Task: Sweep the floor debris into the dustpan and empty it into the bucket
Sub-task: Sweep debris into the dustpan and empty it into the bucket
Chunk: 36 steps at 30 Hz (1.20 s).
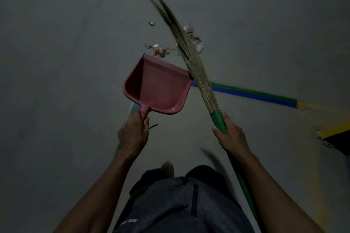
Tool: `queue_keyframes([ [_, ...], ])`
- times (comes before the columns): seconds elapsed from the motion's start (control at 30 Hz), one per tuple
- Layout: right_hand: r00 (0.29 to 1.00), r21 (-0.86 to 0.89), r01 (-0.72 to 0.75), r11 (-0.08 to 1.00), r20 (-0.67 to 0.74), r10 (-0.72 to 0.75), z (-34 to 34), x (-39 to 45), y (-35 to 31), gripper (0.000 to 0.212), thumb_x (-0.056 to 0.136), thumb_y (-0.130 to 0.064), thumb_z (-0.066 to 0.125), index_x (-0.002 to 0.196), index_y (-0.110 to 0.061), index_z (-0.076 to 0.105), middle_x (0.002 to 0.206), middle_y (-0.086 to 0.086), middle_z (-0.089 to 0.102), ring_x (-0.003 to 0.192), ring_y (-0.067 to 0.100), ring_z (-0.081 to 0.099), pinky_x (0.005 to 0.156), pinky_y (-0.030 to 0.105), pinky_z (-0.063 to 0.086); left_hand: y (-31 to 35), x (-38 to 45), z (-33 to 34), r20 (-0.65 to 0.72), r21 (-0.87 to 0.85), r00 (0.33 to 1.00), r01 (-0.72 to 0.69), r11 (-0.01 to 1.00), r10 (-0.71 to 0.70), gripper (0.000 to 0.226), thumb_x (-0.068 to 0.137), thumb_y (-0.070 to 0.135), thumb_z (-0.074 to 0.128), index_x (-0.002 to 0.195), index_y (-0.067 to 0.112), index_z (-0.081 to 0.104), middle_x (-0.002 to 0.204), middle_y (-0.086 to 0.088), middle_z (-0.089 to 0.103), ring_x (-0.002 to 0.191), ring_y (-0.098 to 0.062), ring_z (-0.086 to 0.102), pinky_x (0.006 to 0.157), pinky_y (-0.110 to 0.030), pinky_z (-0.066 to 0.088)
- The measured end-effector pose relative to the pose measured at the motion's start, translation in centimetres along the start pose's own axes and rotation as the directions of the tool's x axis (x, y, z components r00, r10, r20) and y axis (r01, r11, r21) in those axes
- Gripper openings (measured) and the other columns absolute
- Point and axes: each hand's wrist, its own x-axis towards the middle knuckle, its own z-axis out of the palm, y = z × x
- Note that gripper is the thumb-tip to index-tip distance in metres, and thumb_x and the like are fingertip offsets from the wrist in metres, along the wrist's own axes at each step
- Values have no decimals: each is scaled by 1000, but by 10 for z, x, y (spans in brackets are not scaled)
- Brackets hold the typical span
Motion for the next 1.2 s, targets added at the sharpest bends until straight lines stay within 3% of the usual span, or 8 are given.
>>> queue_keyframes([
  [0.23,999,65,-46,997,23,45,-25,129,-17,68,94,-40,55,154,-31,23,114,13,65,93,31,65,81,42,56,49,115,22,2,59,1000,-20,998,20,18,91,28,58,99,13,55,85,-9,62,73,-35,60,58,-32,33],
  [0.33,999,50,-43,998,34,41,-38,202,-11,69,94,-41,55,154,-32,23,121,13,64,98,31,64,82,35,53,73,167,47,8,73,1000,7,997,-7,18,91,30,58,97,13,54,83,-8,62,73,-34,60,57,-32,35],
  [0.4,999,46,-27,999,44,25,-51,250,-9,71,94,-40,56,155,-31,22,131,12,60,110,31,61,82,28,43,92,202,63,17,85,1000,25,996,-26,19,92,32,56,96,13,53,83,-8,62,73,-33,60,58,-32,37],
  [0.5,996,18,-30,999,85,28,-78,315,-10,72,95,-40,56,156,-28,21,136,12,56,116,31,57,84,28,40,126,252,79,22,91,996,85,992,-87,21,93,34,55,99,14,54,86,-8,63,76,-33,61,59,-32,38],
  [0.63,990,-12,-12,1000,138,13,-123,391,-19,66,94,-41,54,153,-26,27,128,10,59,108,32,60,88,37,50,172,311,89,4,85,994,112,990,-113,23,92,33,56,105,14,54,89,-8,64,79,-34,62,60,-32,37],
  [0.77,988,14,4,1000,155,-6,-156,450,-26,59,93,-39,54,147,-31,31,110,11,64,88,33,65,74,47,58,205,368,99,-3,74,990,141,987,-141,23,92,33,56,102,12,54,91,-11,64,80,-35,62,61,-33,38],
  [0.97,986,-57,1,998,166,8,-179,551,-31,58,93,-37,55,146,-29,33,107,11,66,83,30,65,74,40,56,240,459,130,21,40,983,183,982,-184,22,91,33,55,103,15,53,91,-10,62,80,-34,61,62,-34,38],
  [1.2,972,-120,-21,993,229,48,-208,672,-55,57,93,-40,54,145,-31,33,107,12,65,86,34,66,75,49,58,279,568,160,105,-35,956,280,959,-275,16,90,23,56,98,9,53,83,-3,50,73,-25,51,60,-32,31],
])
